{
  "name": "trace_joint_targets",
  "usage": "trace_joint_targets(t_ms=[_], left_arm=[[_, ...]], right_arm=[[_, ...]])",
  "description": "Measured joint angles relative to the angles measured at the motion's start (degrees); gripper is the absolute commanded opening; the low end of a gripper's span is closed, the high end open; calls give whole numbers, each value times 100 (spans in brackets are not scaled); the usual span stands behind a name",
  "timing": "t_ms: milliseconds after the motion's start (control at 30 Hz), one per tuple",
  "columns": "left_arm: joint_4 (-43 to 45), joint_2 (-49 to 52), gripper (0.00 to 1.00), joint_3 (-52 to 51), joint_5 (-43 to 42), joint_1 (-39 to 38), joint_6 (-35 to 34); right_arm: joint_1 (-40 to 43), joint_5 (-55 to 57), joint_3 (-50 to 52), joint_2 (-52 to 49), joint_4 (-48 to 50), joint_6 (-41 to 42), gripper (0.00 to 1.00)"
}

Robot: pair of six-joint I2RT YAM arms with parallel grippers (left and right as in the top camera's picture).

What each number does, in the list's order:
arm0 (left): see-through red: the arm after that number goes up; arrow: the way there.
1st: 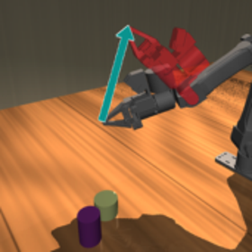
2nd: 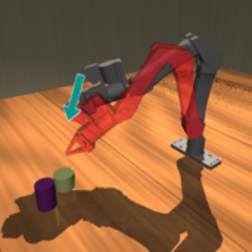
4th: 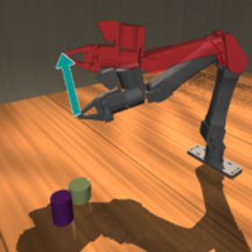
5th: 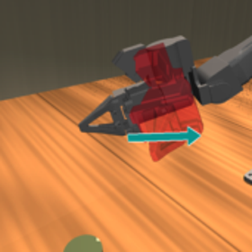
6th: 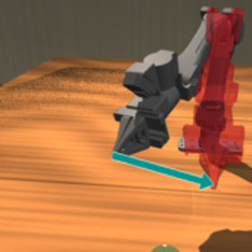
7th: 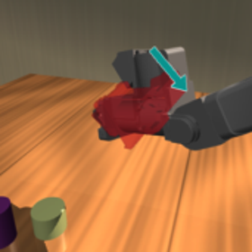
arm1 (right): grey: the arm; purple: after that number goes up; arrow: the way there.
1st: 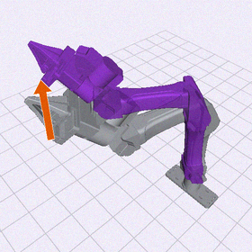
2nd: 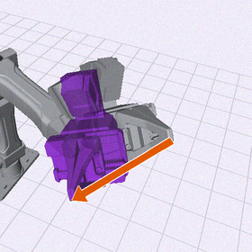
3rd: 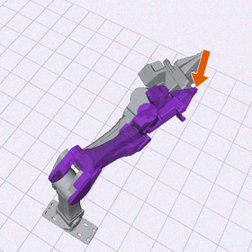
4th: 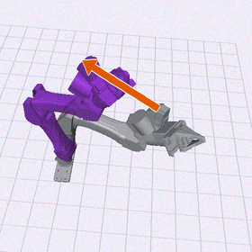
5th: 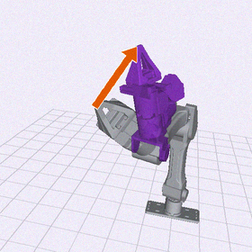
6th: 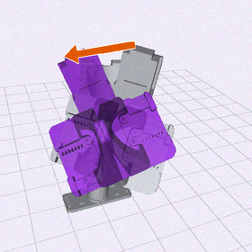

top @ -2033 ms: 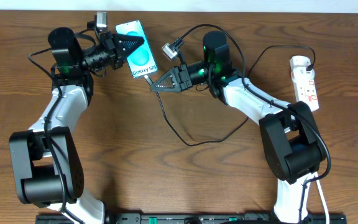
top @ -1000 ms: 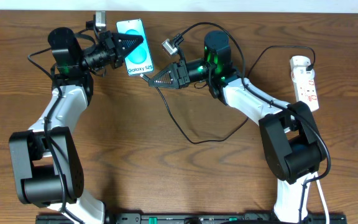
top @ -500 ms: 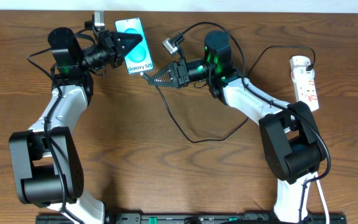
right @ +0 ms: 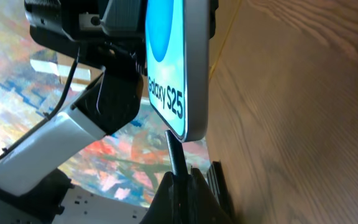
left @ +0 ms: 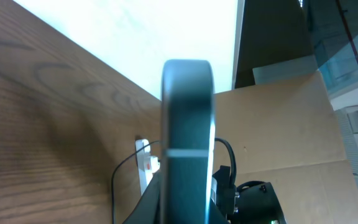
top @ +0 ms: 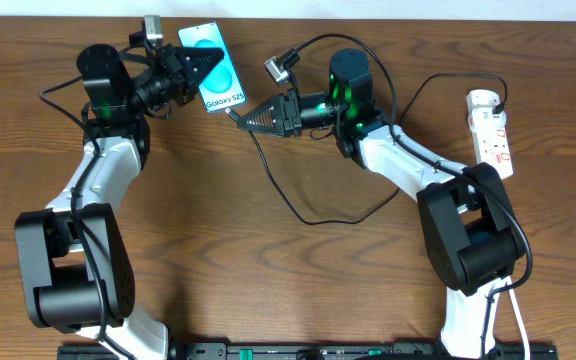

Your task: Plug charger to phone and switch on socket

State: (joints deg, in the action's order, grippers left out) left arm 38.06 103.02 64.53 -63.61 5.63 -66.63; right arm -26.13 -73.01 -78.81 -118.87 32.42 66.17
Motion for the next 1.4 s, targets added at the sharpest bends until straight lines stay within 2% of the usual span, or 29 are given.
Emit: trace_joint_targets(t_ms=[600,1400], left_arm=[[76,48,7,0,280,63,-26],[63,48,7,0,702,61,-111]], right_arm=[[2,538,0,0,151,649,1],[2,903,0,0,168,671,1]])
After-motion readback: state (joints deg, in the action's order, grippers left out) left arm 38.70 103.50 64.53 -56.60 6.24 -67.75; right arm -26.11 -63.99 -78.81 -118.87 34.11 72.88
